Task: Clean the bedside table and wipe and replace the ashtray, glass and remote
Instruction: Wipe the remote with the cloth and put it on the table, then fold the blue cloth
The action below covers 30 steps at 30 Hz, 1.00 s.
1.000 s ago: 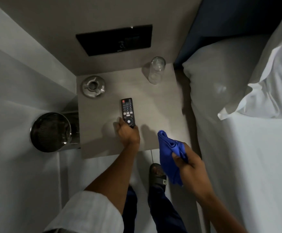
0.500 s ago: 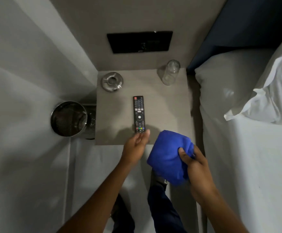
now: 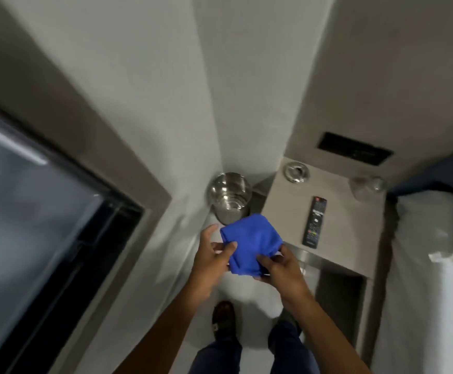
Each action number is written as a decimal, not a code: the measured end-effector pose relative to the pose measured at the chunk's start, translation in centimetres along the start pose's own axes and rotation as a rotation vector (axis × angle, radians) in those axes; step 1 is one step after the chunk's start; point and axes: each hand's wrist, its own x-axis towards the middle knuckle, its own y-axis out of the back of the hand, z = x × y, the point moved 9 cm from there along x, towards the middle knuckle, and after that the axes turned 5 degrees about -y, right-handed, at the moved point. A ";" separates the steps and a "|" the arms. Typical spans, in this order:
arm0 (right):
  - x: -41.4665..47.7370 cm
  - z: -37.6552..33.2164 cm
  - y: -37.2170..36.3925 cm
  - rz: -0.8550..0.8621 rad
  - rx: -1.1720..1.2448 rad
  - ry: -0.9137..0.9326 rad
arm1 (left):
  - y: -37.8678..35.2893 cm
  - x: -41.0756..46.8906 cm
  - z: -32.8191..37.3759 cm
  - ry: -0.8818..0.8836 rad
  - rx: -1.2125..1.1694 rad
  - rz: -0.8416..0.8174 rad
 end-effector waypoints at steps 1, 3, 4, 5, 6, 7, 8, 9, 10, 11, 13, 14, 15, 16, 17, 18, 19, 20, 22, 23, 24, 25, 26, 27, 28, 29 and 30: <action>-0.2 -0.8 -3.8 -0.036 -0.050 0.033 | 4.0 -0.7 0.5 -0.062 0.054 0.100; 0.1 -1.9 -8.9 -0.075 -0.162 0.092 | 8.7 -2.0 1.3 -0.169 0.163 0.235; 0.0 -2.3 -11.9 -0.101 -0.236 0.117 | 11.4 -2.8 1.4 -0.210 0.217 0.310; -0.1 -2.4 -14.6 -0.124 -0.301 0.140 | 13.8 -3.5 1.2 -0.247 0.274 0.387; -0.4 -2.6 -17.4 -0.149 -0.373 0.162 | 16.3 -4.3 0.9 -0.268 0.323 0.463; -0.5 -2.6 -19.8 -0.165 -0.429 0.190 | 18.4 -4.9 0.2 -0.267 0.369 0.523; -0.6 -2.6 -22.3 -0.182 -0.505 0.213 | 20.4 -5.3 -0.3 -0.258 0.395 0.570; -0.5 -2.3 -23.8 -0.195 -0.545 0.216 | 21.4 -5.3 -0.8 -0.240 0.412 0.586; -0.4 -2.2 -25.2 -0.200 -0.573 0.198 | 22.4 -5.2 -1.3 -0.219 0.412 0.601; 0.0 -2.2 -27.0 -0.206 -0.584 0.187 | 23.8 -4.9 -1.3 -0.209 0.405 0.618; 1.5 -2.5 -28.4 -0.181 -0.568 0.163 | 24.7 -3.6 -1.0 -0.212 0.405 0.609; 2.3 -2.8 -29.2 -0.177 -0.546 0.155 | 25.2 -3.0 -0.9 -0.210 0.421 0.595; 3.3 -3.0 -30.0 -0.188 -0.512 0.145 | 25.4 -2.4 -0.8 -0.224 0.439 0.577; 4.0 -3.1 -30.7 -0.196 -0.488 0.113 | 25.7 -1.7 -1.0 -0.233 0.467 0.562; 4.7 -2.9 -31.0 -0.202 -0.458 0.078 | 25.7 -1.1 -1.4 -0.247 0.538 0.549; 5.0 -2.7 -31.5 -0.205 -0.462 0.041 | 25.8 -0.6 -2.0 -0.231 0.660 0.536; 5.3 -2.5 -31.6 -0.202 -0.481 0.031 | 25.5 -0.4 -2.5 -0.206 0.811 0.513; 5.3 -2.3 -31.8 -0.201 -0.523 0.029 | 25.2 -0.2 -3.0 -0.155 0.924 0.463; 5.5 -1.9 -32.3 -0.227 -0.590 0.043 | 25.1 0.1 -4.2 -0.043 1.011 0.369; 5.8 -1.6 -32.4 -0.242 -0.614 0.052 | 25.2 0.2 -4.7 -0.018 1.032 0.351; 5.5 -1.7 -32.5 -0.257 -0.637 0.049 | 25.4 0.0 -4.6 -0.014 1.045 0.360; 5.7 -1.6 -32.5 -0.279 -0.630 0.043 | 25.7 -0.1 -4.5 -0.026 1.058 0.387; 5.5 -1.7 -32.2 -0.290 -0.626 0.036 | 25.6 -0.5 -4.0 -0.047 1.066 0.395; 5.4 -1.9 -32.1 -0.307 -0.596 0.040 | 25.5 -0.7 -3.8 -0.063 1.087 0.406; 5.1 -2.3 -31.6 -0.319 -0.595 0.047 | 25.1 -0.8 -3.5 -0.077 1.099 0.403; 5.2 -2.4 -31.3 -0.326 -0.595 0.068 | 24.9 -0.7 -3.4 -0.098 1.102 0.410; 4.9 -2.7 -31.1 -0.315 -0.626 0.084 | 24.9 -0.8 -3.5 -0.080 1.101 0.397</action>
